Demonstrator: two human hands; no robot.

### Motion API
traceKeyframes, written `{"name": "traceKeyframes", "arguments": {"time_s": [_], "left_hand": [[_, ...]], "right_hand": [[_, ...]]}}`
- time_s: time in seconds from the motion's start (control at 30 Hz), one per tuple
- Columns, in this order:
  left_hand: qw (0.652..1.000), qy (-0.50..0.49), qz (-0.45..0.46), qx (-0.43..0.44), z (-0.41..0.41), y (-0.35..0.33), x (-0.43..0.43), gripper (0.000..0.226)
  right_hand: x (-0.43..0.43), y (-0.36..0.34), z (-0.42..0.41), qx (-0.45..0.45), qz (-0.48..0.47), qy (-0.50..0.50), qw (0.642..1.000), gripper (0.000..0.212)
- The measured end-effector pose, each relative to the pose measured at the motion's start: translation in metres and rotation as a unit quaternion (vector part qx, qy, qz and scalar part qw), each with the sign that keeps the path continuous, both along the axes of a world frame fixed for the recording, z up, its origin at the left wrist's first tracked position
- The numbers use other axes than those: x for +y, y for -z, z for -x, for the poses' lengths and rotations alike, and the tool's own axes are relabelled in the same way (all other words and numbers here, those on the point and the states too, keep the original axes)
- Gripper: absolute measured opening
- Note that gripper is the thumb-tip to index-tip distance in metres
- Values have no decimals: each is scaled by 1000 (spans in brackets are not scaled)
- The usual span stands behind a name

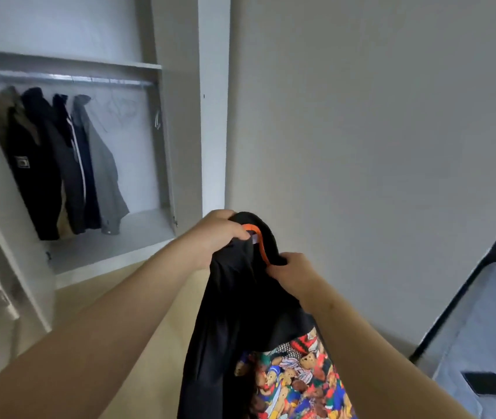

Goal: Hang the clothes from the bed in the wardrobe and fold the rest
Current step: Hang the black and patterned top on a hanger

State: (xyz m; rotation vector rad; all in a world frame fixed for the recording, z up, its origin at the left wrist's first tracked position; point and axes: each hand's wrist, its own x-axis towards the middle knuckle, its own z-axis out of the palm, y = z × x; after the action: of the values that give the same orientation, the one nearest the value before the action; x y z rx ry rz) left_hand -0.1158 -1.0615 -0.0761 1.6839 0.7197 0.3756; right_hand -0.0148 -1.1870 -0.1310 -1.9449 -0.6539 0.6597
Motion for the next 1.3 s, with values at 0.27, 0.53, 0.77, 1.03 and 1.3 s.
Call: {"name": "traceKeyframes", "arguments": {"time_s": [0.27, 0.53, 0.77, 1.03, 1.3], "left_hand": [[949, -123, -270, 107, 77, 4, 182, 22], [901, -198, -339, 187, 130, 1, 310, 20], [918, -330, -206, 80, 130, 21, 392, 14], [896, -402, 111, -153, 61, 6, 514, 16], [844, -410, 308, -157, 23, -12, 629, 14]], "right_hand": [[179, -17, 41, -34, -114, 42, 992, 14], [289, -31, 42, -107, -149, 31, 983, 12], [394, -29, 26, -79, -187, -27, 979, 17], [537, -35, -52, -64, -206, -110, 970, 18], [680, -27, -105, -26, -141, -171, 975, 17]]}}
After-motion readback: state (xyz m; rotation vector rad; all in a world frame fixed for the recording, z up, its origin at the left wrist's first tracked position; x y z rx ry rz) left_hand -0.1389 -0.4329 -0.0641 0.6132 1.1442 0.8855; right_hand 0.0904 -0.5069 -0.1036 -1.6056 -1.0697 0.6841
